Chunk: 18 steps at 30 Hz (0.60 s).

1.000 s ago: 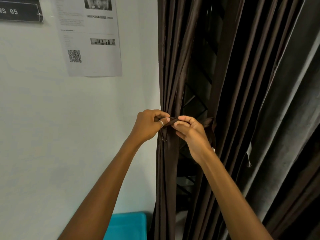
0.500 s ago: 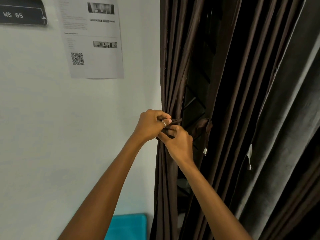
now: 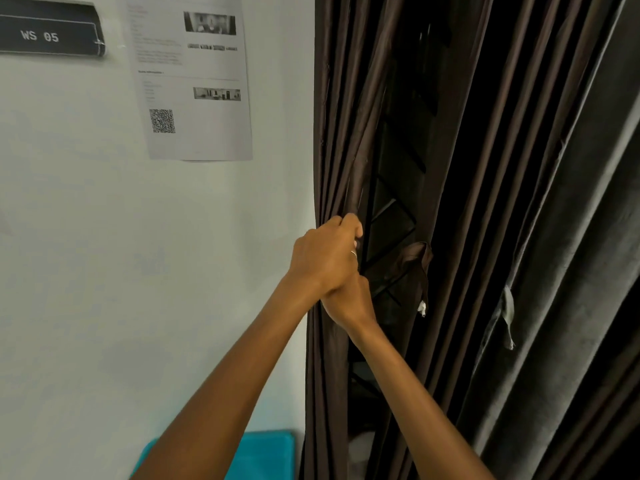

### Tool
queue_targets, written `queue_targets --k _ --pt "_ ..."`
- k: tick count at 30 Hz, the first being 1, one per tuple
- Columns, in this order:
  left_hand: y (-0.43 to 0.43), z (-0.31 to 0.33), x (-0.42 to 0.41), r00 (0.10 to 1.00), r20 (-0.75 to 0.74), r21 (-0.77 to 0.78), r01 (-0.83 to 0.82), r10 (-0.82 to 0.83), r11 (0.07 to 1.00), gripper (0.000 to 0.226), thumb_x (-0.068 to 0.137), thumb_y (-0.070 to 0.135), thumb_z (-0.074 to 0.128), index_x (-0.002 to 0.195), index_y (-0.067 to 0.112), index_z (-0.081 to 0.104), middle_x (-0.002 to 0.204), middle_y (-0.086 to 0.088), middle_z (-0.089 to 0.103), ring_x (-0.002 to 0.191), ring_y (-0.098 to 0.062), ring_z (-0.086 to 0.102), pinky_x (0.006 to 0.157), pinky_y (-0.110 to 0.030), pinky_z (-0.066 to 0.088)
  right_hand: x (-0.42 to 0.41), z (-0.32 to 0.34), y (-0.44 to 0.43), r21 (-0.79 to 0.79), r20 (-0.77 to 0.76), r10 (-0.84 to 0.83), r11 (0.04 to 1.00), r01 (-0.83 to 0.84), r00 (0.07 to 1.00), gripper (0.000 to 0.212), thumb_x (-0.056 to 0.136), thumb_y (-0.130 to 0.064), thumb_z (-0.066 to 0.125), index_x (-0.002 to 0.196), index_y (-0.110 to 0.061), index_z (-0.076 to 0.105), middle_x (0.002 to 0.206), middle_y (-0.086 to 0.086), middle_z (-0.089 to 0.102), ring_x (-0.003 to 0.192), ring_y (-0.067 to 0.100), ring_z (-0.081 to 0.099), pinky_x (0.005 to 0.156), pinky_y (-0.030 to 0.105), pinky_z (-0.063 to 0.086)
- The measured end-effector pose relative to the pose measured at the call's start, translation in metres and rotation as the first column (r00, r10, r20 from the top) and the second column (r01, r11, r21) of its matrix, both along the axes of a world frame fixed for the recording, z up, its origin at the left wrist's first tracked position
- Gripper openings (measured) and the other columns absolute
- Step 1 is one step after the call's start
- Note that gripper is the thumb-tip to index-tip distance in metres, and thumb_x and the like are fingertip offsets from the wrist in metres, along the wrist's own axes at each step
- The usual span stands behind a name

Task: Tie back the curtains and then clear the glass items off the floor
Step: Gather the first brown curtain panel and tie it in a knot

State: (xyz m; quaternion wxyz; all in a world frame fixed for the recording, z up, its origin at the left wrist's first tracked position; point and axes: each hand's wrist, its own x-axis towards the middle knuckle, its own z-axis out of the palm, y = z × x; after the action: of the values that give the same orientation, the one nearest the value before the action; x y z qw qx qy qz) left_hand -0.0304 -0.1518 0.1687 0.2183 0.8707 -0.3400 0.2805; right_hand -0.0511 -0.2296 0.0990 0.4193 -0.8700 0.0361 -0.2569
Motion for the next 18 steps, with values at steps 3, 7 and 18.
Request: queue_targets --k 3,7,18 --pt "0.001 0.004 0.009 0.993 -0.115 0.011 0.002 -0.001 1.000 0.017 0.100 0.017 0.053 0.116 0.023 0.052 0.116 -0.001 0.061 0.091 -0.023 0.065 0.084 -0.040 0.059 -0.003 0.002 -0.005 0.004 -0.001 0.026 1.000 -0.026 1.000 0.042 0.096 -0.003 0.054 0.059 -0.022 0.049 0.046 -0.011 0.048 0.041 0.002 0.049 0.043 0.014 0.029" --pt "0.009 0.007 0.019 0.986 -0.166 0.049 0.040 -0.032 0.998 0.013 0.101 0.017 0.049 0.113 0.023 0.051 0.112 -0.001 0.059 0.085 -0.021 0.064 0.080 -0.039 0.059 -0.013 0.007 -0.018 -0.088 0.036 0.055 0.995 -0.052 0.998 0.032 0.099 -0.008 0.057 0.070 -0.019 0.062 0.054 -0.016 0.053 0.050 0.001 0.055 0.048 0.011 0.035" --pt "0.024 -0.012 0.032 0.938 -0.219 -0.124 0.245 -0.268 0.961 0.013 0.102 0.017 0.045 0.111 0.026 0.049 0.100 0.007 0.058 0.082 -0.013 0.062 0.074 -0.029 0.055 -0.012 0.044 -0.069 -0.383 0.263 0.149 0.923 -0.039 0.953 0.018 0.100 -0.011 0.061 0.114 -0.012 0.073 0.122 -0.001 0.064 0.094 0.010 0.068 0.083 0.029 0.058"
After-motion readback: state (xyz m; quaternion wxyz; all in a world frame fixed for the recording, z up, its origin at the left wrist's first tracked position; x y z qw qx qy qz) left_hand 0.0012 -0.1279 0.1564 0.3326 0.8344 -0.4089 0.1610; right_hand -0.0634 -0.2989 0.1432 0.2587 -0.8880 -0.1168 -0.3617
